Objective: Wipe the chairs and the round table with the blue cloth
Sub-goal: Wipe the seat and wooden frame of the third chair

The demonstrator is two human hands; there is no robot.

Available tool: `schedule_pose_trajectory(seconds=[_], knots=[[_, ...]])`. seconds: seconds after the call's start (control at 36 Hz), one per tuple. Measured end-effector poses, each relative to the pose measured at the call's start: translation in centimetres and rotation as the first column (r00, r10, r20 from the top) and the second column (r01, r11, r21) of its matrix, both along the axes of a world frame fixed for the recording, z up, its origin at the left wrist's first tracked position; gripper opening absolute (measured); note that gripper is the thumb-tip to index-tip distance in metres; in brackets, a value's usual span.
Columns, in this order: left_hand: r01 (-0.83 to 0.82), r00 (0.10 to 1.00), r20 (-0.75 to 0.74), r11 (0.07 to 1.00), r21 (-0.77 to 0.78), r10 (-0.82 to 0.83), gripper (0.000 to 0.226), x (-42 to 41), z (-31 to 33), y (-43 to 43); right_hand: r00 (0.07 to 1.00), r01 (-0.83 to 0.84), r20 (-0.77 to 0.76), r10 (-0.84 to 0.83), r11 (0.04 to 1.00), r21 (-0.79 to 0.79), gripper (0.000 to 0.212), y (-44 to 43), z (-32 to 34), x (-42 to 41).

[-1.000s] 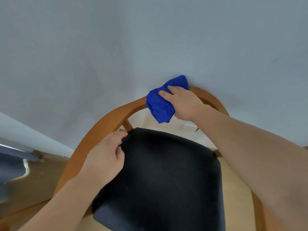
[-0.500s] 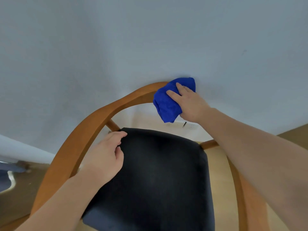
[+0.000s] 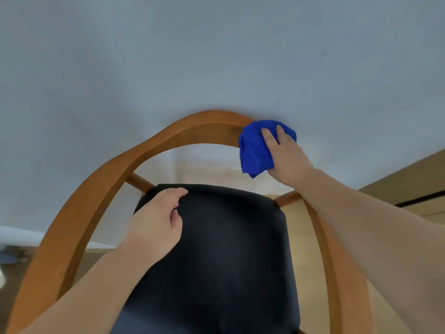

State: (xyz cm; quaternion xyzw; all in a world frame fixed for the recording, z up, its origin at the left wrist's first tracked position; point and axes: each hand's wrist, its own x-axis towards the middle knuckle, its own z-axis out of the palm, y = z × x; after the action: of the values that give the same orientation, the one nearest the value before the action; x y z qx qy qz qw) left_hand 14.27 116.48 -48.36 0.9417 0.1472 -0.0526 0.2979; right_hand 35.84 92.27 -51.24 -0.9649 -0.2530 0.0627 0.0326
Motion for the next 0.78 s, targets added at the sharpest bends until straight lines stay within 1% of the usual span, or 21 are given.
schedule_pose_trajectory(seconds=[0.11,0.22,0.31,0.39,0.5,0.58,0.78], knots=[[0.035,0.999,0.011,0.999,-0.001,-0.035,0.048,0.5,-0.5,-1.0,0.993,0.117,-0.018,-0.117,0.993,0.011,0.090,-2.2,-1.0,-0.4],[0.054,0.998,0.031,0.999,-0.006,-0.054,0.048,0.9,-1.0,-2.3,0.982,0.187,-0.045,-0.186,0.982,0.035,0.091,-2.7,-1.2,-0.6],[0.076,0.996,0.043,0.997,0.001,-0.076,0.049,1.0,-1.1,-3.3,0.968,0.244,-0.065,-0.244,0.970,-0.017,0.092,-3.3,-1.2,-1.0],[0.098,0.993,0.061,0.995,0.004,-0.098,0.049,0.9,-1.2,-3.9,0.957,0.280,-0.047,-0.286,0.955,-0.101,0.093,-4.1,-1.3,-1.7],[0.114,0.991,0.064,0.993,0.001,-0.114,0.049,0.4,-1.2,-4.3,0.944,0.318,-0.037,-0.328,0.934,-0.165,0.096,-4.8,-1.6,-2.5],[0.123,0.991,0.052,0.992,-0.025,-0.122,0.047,-0.6,-1.3,-4.4,0.925,0.359,-0.075,-0.373,0.921,-0.149,0.100,-5.2,-1.5,-3.2],[0.132,0.991,0.025,0.988,-0.076,-0.130,0.047,-3.7,-1.7,-4.7,0.870,0.469,-0.095,-0.484,0.871,-0.143,0.101,-6.5,-1.0,-5.3]])
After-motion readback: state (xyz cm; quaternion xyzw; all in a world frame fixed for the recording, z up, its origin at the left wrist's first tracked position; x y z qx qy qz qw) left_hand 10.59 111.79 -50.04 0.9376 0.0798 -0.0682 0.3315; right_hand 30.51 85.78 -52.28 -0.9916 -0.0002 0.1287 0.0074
